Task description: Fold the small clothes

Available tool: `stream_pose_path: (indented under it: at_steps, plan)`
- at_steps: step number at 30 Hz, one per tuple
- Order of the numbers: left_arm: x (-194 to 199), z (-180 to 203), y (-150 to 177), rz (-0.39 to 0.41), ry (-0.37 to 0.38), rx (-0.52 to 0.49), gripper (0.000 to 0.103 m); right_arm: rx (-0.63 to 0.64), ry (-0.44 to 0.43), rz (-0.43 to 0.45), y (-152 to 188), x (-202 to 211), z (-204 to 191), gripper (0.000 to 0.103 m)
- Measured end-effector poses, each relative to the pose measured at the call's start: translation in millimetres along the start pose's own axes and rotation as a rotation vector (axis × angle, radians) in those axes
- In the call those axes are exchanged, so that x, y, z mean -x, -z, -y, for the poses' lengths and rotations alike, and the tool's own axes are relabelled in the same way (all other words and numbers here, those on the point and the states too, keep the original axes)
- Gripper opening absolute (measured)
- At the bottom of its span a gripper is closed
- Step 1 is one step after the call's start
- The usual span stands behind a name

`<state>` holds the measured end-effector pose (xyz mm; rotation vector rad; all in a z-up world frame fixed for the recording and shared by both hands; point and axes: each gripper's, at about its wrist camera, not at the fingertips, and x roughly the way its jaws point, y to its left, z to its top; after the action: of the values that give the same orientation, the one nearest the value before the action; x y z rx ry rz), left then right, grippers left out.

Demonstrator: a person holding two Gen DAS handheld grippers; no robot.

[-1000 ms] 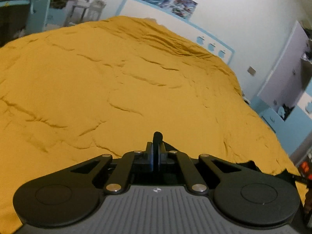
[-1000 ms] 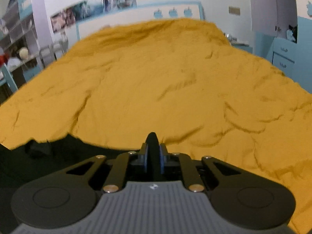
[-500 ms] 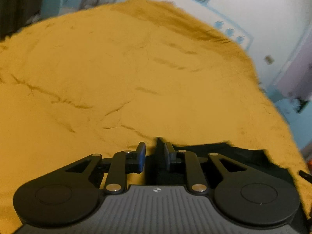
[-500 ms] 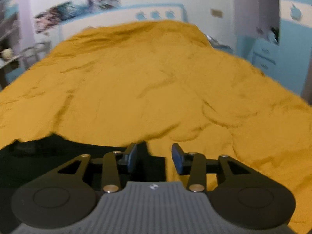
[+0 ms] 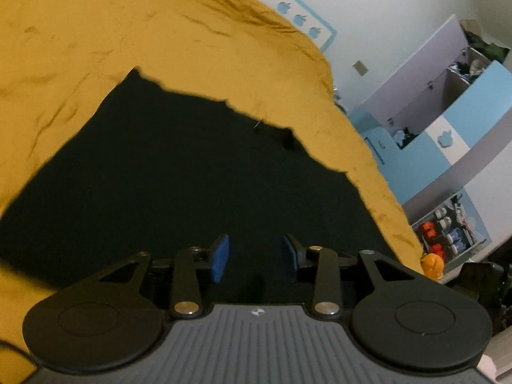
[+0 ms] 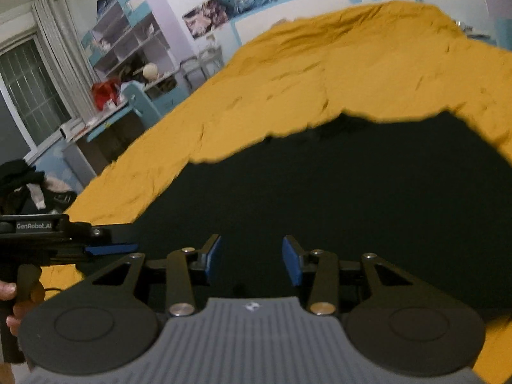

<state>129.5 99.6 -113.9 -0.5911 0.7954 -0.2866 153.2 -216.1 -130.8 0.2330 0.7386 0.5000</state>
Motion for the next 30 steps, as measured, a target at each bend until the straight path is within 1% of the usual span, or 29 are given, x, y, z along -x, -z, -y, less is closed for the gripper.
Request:
stream_pose_path:
  at_steps: [1, 2, 4, 6, 7, 8, 9, 10, 11, 12, 13, 14, 15, 16, 17, 19, 20, 21, 22, 23, 24, 25, 27, 29, 30]
  plan:
    - [-1.4, -9.6, 1.1, -0.011, -0.019, 0.016, 0.043, -0.017, 0.019, -0.009, 5.2, -2.7, 1.2, 0.039]
    - [-0.1, -18.0, 3.5, -0.013, -0.028, 0.030, 0.040, -0.032, 0.036, -0.011, 7.6, -1.6, 3.5, 0.039]
    - [7.1, -34.7, 3.7, -0.004, -0.023, 0.066, 0.040, -0.080, 0.075, 0.010, 10.3, 7.3, 18.0, 0.039]
    - [18.4, -43.7, 5.4, 0.017, -0.042, 0.082, 0.040, -0.130, 0.130, 0.049, 12.9, 26.4, 37.1, 0.041]
    - [24.6, -49.2, 4.3, 0.029, -0.054, 0.091, 0.040, -0.148, 0.162, 0.075, 13.9, 37.4, 47.8, 0.043]
    - [32.5, -57.0, 4.0, 0.045, -0.065, 0.104, 0.040, -0.164, 0.211, 0.104, 17.6, 49.8, 58.2, 0.042]
    - [40.0, -65.8, 3.6, 0.062, -0.072, 0.116, 0.040, -0.180, 0.252, 0.123, 19.0, 62.0, 71.1, 0.042]
    - [43.7, -70.9, 4.6, 0.073, -0.078, 0.128, 0.039, -0.203, 0.278, 0.136, 21.0, 73.8, 86.5, 0.042]
    - [50.2, -81.5, 5.9, 0.084, -0.080, 0.159, 0.037, -0.230, 0.310, 0.144, 23.2, 83.7, 100.1, 0.036]
    - [53.7, -86.4, 10.0, 0.099, -0.074, 0.189, 0.032, -0.256, 0.333, 0.147, 25.2, 91.8, 112.2, 0.034]
    - [57.0, -93.7, 13.4, 0.115, -0.062, 0.221, 0.030, -0.278, 0.351, 0.147, 25.5, 95.7, 121.1, 0.035]
    - [58.4, -100.2, 15.6, 0.123, -0.055, 0.239, 0.026, -0.295, 0.389, 0.150, 25.8, 100.9, 131.1, 0.035]
    - [57.5, -103.7, 16.9, 0.125, -0.048, 0.245, 0.023, -0.302, 0.394, 0.151, 27.8, 103.4, 137.2, 0.035]
    - [56.0, -106.2, 18.9, 0.130, -0.042, 0.245, 0.023, -0.308, 0.375, 0.148, 30.1, 104.2, 139.6, 0.035]
    - [54.1, -106.0, 20.8, 0.132, -0.045, 0.239, 0.023, -0.304, 0.379, 0.148, 31.3, 102.9, 137.9, 0.037]
    - [52.2, -102.0, 17.6, 0.126, -0.061, 0.215, 0.023, -0.271, 0.401, 0.136, 28.8, 100.4, 131.1, 0.042]
    - [52.5, -99.2, 14.8, 0.119, -0.068, 0.211, 0.024, -0.256, 0.423, 0.132, 26.7, 99.5, 126.6, 0.043]
    - [54.5, -95.9, 11.4, 0.116, -0.069, 0.218, 0.025, -0.251, 0.446, 0.144, 22.9, 101.9, 121.7, 0.044]
    - [56.9, -91.6, 9.9, 0.120, -0.056, 0.217, 0.026, -0.261, 0.461, 0.192, 18.6, 107.5, 114.2, 0.048]
    - [59.9, -84.4, 5.9, 0.131, -0.045, 0.208, 0.032, -0.275, 0.445, 0.241, 14.5, 111.4, 105.5, 0.054]
    - [62.8, -75.7, 1.5, 0.150, -0.038, 0.183, 0.034, -0.286, 0.405, 0.266, 9.4, 112.5, 97.8, 0.055]
    - [64.6, -68.6, -1.7, 0.171, -0.032, 0.154, 0.036, -0.293, 0.354, 0.273, -0.7, 106.7, 89.3, 0.055]
    - [65.7, -58.0, -7.7, 0.201, -0.021, 0.116, 0.046, -0.271, 0.258, 0.251, -22.6, 86.8, 74.2, 0.056]
    - [61.0, -56.6, -11.4, 0.215, -0.010, 0.110, 0.051, -0.233, 0.182, 0.236, -43.4, 58.6, 54.7, 0.056]
    - [57.6, -59.0, -11.3, 0.216, -0.018, 0.115, 0.051, -0.214, 0.151, 0.227, -54.1, 41.1, 45.5, 0.056]
